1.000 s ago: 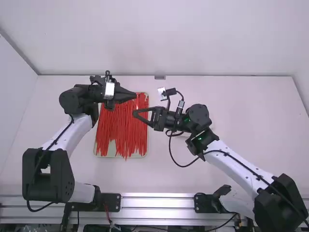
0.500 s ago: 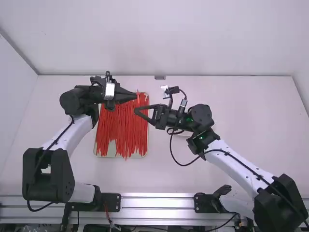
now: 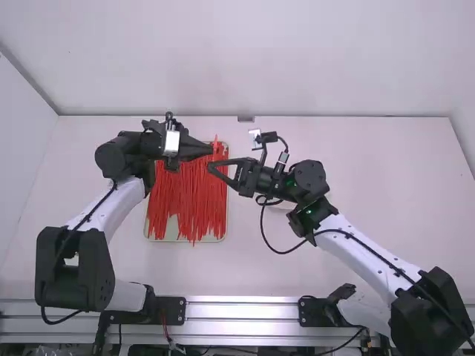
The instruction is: Fasten the cable tie
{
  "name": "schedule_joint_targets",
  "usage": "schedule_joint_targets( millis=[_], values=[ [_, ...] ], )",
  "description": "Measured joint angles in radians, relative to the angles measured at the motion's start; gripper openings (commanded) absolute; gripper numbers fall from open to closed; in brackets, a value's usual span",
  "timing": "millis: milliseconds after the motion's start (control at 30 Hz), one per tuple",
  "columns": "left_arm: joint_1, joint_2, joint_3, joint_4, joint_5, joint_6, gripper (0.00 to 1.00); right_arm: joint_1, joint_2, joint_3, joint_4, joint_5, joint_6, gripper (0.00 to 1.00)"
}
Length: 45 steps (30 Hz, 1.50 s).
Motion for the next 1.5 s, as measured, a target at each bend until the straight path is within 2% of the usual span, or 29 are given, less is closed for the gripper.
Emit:
schedule_joint_targets(
  millis=[333,1500],
  values=[
    [0.0,0.0,0.0,0.053,-0.013,-0.044,0.01,-0.008,0.0,0.0,0.009,-0.008,-0.003,0.0],
    [-0.047,0.0,-0.012,0.057,-0.053,-0.09,0.01,-0.049,0.0,0.0,0.119,0.004,0.03,0.0]
  ],
)
